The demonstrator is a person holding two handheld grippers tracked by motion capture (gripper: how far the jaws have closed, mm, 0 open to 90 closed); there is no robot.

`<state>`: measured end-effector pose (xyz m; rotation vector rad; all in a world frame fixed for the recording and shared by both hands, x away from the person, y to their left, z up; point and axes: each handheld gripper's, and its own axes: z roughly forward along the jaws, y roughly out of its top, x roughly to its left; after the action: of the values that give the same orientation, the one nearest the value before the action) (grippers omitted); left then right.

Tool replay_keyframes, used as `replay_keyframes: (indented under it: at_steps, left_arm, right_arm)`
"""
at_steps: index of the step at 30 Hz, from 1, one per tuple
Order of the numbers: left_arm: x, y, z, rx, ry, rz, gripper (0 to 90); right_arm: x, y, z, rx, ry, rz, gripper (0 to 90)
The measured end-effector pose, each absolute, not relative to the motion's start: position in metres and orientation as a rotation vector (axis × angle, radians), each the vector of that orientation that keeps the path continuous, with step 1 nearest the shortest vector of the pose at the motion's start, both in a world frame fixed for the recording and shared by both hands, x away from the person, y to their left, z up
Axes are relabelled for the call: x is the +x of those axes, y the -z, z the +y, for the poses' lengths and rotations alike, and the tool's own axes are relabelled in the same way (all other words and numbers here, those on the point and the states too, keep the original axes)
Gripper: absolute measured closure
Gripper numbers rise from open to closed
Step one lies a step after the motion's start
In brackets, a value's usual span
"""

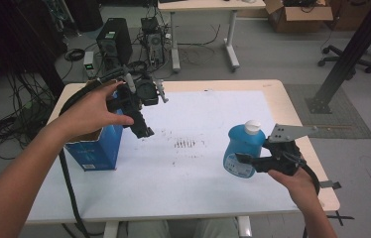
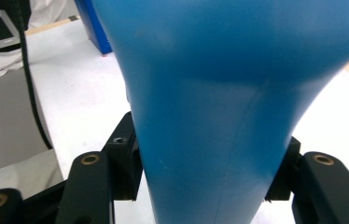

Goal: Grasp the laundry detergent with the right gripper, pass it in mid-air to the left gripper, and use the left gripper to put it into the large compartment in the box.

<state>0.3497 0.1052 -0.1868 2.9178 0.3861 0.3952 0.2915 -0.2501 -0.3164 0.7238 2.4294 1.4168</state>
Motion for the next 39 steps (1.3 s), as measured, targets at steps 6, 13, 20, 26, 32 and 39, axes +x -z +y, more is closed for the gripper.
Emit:
replay_keyframes:
  at_steps: [6,13,20,26,32,39]
  left_arm:
    - [0.338,0.176,0.101,2.912,-0.381,0.360,7.7]
    - [0.324,0.166,0.094,2.899,-0.330,0.302,7.7]
    - [0.310,0.155,0.089,2.890,-0.302,0.237,8.3]
    - [0.299,0.151,0.086,2.887,-0.293,0.208,8.1]
    - [0.293,0.150,0.084,2.894,-0.278,0.179,8.0]
    - [0.292,0.152,0.083,2.899,-0.271,0.179,7.9]
  right_arm:
    - [0.293,0.294,-0.242,0.643,-1.411,2.482,44.0]
    - [0.296,0.274,-0.225,0.530,-1.394,2.563,44.1]
    - [0.302,0.267,-0.199,0.423,-1.396,2.622,44.2]
    - [0.306,0.273,-0.177,0.363,-1.406,2.666,44.3]
    - [0.310,0.276,-0.156,0.301,-1.403,2.696,44.4]
    - [0.311,0.277,-0.137,0.247,-1.411,2.717,44.4]
